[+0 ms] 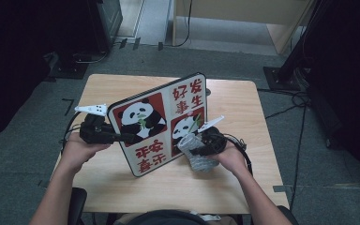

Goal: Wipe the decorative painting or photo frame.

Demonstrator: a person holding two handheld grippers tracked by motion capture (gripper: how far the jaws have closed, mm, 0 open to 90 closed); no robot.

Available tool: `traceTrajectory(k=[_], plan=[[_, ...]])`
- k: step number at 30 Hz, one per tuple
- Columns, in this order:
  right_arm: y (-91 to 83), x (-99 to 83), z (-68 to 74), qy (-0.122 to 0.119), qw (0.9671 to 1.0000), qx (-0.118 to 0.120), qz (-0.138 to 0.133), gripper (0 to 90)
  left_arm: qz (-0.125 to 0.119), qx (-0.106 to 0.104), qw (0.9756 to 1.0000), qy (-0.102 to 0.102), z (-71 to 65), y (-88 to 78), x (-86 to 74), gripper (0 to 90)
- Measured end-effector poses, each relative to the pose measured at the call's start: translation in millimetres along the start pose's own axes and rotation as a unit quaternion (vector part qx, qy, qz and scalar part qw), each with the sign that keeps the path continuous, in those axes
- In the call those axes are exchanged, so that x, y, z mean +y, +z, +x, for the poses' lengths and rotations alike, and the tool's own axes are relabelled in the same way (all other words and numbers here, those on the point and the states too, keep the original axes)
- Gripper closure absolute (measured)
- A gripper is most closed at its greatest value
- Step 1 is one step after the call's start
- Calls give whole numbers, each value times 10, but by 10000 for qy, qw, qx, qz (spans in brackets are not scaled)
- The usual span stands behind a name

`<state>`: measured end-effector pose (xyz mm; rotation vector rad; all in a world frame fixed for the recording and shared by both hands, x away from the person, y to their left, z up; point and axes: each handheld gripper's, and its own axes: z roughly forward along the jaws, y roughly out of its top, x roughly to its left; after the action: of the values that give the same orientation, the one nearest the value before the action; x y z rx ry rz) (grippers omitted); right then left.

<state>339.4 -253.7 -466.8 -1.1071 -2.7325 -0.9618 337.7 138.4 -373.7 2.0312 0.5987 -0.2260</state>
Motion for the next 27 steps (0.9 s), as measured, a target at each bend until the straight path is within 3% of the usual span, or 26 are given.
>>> traceTrajectory(k=[12, 18, 27], plan=[[46, -72, -49, 76, 9998, 160, 74, 659, -12, 10, 10000, -97, -5, 4, -6, 760], [-26, -41, -46, 45, 9997, 192, 133, 668, -11, 22, 10000, -95, -11, 6, -5, 760], [-263, 25, 21, -8, 9998, 182, -127, 672, -8, 68, 9999, -109, -13, 5, 1, 763]])
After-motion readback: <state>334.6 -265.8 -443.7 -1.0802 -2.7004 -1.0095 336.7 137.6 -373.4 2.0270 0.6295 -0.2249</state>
